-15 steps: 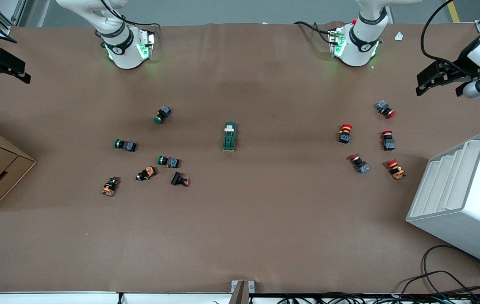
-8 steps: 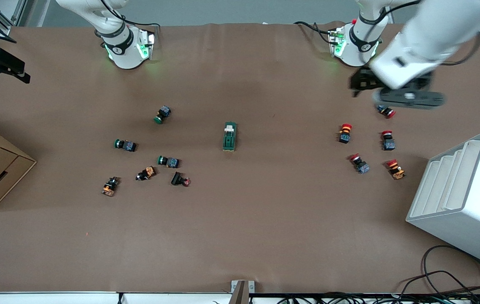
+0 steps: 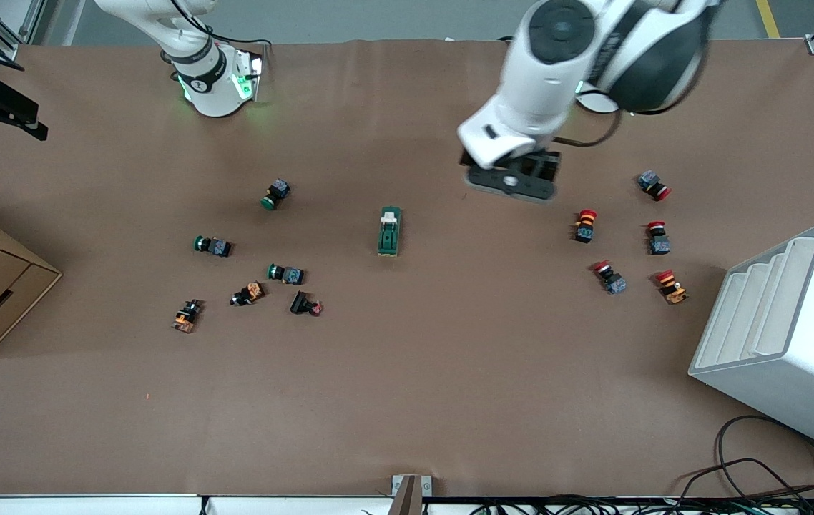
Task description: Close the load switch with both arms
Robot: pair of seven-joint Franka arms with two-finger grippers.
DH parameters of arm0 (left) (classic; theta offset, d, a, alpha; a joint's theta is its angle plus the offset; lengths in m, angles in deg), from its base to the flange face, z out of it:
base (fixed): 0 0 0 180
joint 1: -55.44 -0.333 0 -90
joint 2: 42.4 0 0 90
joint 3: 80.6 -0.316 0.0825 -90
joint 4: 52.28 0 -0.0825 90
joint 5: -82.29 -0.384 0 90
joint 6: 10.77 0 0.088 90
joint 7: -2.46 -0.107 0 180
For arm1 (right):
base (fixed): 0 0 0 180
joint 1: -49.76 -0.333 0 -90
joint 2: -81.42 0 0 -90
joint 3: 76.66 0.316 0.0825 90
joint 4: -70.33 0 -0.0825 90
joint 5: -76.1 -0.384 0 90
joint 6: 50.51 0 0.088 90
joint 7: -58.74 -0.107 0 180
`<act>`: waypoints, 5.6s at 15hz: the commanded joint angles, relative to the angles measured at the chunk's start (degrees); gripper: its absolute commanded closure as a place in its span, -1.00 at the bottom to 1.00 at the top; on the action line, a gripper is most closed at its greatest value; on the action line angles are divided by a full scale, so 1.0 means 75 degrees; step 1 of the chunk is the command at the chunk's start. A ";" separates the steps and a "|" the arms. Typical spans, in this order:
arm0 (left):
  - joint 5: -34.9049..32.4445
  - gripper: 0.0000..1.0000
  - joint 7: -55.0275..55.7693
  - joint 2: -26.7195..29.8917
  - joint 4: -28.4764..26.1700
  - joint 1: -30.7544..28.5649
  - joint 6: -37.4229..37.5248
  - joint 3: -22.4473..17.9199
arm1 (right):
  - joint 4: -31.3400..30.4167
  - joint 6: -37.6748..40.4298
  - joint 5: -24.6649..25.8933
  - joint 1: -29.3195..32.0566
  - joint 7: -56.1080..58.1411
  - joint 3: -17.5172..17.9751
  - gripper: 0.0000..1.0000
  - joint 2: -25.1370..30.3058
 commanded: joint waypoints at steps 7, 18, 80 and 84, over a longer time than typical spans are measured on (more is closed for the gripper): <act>-0.2189 -1.00 0.4520 -0.1669 -0.0117 0.2540 -0.1186 -0.0006 | 0.0011 -0.0057 -0.0014 0.0044 0.0066 0.0005 -1.00 -0.1181; -0.6222 -0.93 0.9387 -0.3569 -0.0094 0.3949 -0.1903 -0.0006 | 0.0082 -0.0595 -0.0973 -0.0716 -0.3842 0.0040 -1.00 -0.2061; -1.3595 -0.94 1.5365 -0.5738 -0.1102 0.4875 -0.1376 -0.0627 | -0.2368 -0.9163 -0.3952 -0.6472 -1.0539 0.0052 -1.00 -0.5332; -1.3583 -0.94 1.5365 -0.5727 -0.0996 0.4874 -0.1376 -0.0616 | -0.2111 -0.9151 -0.3952 -0.6331 -1.0527 0.0052 -1.00 -0.5332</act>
